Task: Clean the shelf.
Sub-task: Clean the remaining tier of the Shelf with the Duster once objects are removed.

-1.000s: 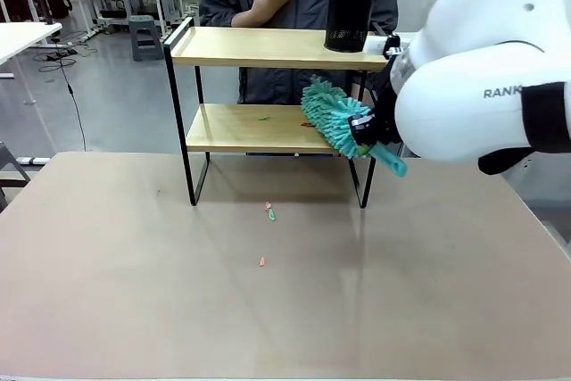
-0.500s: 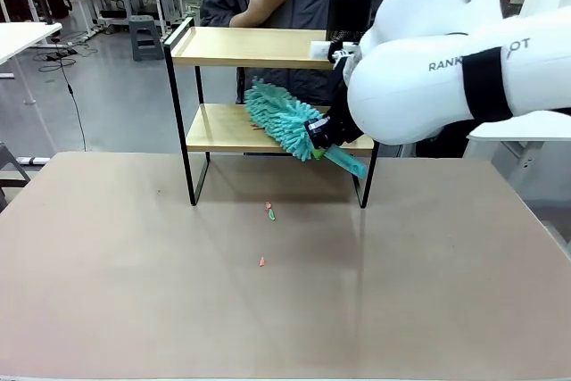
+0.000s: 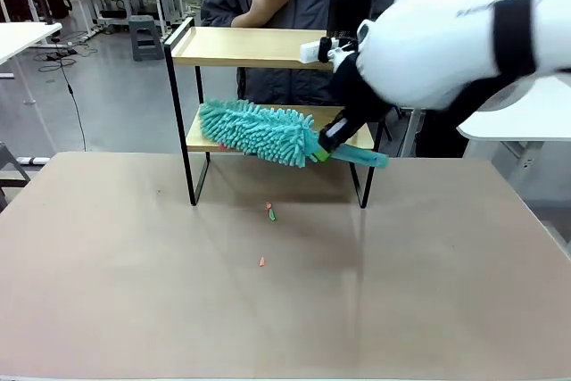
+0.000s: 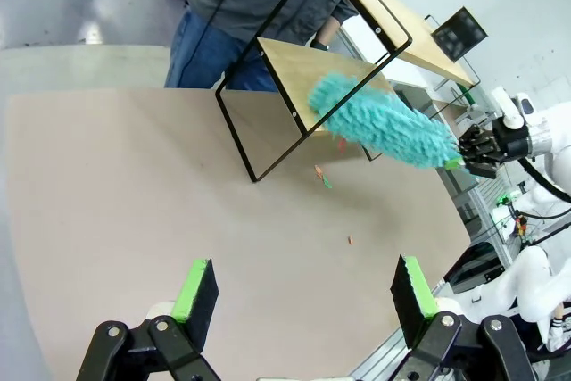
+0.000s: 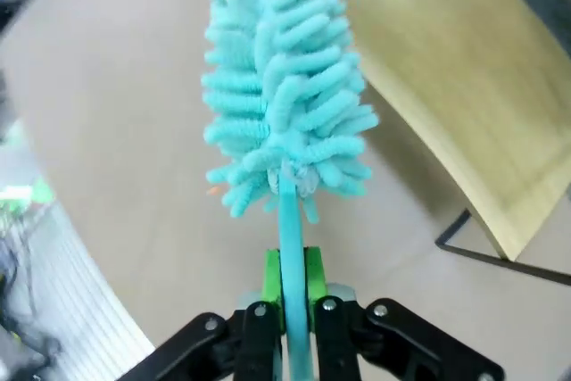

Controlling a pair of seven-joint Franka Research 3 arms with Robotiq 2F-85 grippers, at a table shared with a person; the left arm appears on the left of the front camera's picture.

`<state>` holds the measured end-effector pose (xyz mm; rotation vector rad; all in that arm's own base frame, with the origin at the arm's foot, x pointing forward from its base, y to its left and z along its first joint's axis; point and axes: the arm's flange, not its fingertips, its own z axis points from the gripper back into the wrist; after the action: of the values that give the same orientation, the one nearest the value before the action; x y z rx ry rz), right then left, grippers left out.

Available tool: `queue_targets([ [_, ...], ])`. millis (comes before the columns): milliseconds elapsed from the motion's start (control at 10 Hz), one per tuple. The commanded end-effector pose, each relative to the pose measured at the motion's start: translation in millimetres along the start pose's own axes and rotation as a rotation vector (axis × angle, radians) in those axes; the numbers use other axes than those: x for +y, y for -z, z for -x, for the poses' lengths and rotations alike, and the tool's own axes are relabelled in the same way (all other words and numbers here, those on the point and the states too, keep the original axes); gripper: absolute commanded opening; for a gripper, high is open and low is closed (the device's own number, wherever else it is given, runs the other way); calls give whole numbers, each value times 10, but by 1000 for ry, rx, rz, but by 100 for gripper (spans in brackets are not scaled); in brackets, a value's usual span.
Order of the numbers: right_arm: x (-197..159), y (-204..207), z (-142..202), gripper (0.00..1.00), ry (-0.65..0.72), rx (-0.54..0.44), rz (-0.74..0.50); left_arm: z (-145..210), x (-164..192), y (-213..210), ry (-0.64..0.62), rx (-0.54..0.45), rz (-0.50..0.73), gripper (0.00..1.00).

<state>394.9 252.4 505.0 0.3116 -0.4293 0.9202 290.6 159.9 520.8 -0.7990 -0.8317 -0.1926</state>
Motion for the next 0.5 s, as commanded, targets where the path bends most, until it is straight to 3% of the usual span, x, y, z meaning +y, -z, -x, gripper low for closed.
queue_targets([
  [0, -336, -441, 635, 13, -107, -14, -247, -8, -2, 17, 19, -13, 9, 100],
  [100, -423, -642, 943, 13, -102, -15, -252, -8, -2, 17, 19, -13, 9, 100],
  [400, -450, -1269, 1632, 13, -85, -205, -360, -8, -2, 17, 19, -13, 9, 100],
])
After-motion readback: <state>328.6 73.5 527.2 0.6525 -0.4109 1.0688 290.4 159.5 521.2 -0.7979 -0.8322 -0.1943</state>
